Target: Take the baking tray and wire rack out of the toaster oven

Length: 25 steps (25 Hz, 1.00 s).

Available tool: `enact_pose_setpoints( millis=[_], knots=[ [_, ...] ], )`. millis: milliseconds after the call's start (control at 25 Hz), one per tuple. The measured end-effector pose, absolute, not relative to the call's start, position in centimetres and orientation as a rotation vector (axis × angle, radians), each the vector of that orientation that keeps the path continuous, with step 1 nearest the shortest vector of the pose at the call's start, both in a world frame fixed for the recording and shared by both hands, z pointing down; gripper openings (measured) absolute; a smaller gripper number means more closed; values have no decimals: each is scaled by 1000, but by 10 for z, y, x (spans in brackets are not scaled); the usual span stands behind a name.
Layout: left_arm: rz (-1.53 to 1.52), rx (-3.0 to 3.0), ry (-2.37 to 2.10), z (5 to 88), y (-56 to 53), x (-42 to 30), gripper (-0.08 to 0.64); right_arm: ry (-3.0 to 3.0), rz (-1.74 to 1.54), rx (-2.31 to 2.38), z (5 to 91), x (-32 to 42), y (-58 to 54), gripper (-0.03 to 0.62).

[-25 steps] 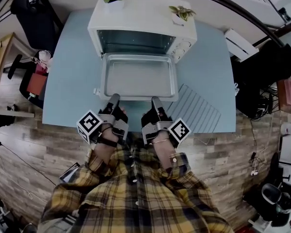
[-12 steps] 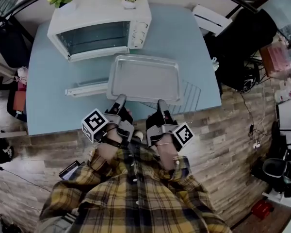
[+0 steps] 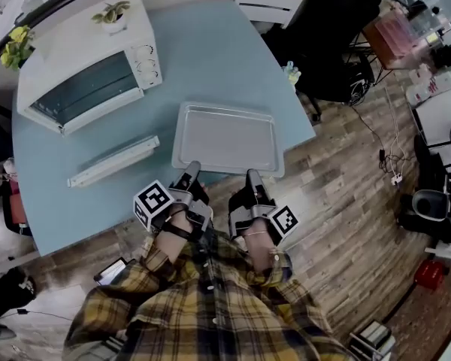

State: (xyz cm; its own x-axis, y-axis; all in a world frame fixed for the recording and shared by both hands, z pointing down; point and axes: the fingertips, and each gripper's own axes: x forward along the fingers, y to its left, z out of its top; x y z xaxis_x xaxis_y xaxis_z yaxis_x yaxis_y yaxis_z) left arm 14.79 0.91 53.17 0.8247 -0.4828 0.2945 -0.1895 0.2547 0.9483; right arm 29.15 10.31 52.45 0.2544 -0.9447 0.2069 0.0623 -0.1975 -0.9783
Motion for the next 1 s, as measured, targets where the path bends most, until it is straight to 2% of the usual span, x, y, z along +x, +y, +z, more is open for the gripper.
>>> enact_pose_setpoints(
  millis=[680, 800, 1000],
  knots=[
    [-27, 1250, -693, 592, 8, 149, 48, 716, -1254, -1484, 589, 298, 104, 18],
    [9, 1281, -711, 592, 12, 143, 83, 692, -1250, -1511, 598, 298, 103, 20],
    [23, 1247, -712, 598, 35, 133, 80, 660, -1278, -1556, 621, 301, 108, 20]
  ],
)
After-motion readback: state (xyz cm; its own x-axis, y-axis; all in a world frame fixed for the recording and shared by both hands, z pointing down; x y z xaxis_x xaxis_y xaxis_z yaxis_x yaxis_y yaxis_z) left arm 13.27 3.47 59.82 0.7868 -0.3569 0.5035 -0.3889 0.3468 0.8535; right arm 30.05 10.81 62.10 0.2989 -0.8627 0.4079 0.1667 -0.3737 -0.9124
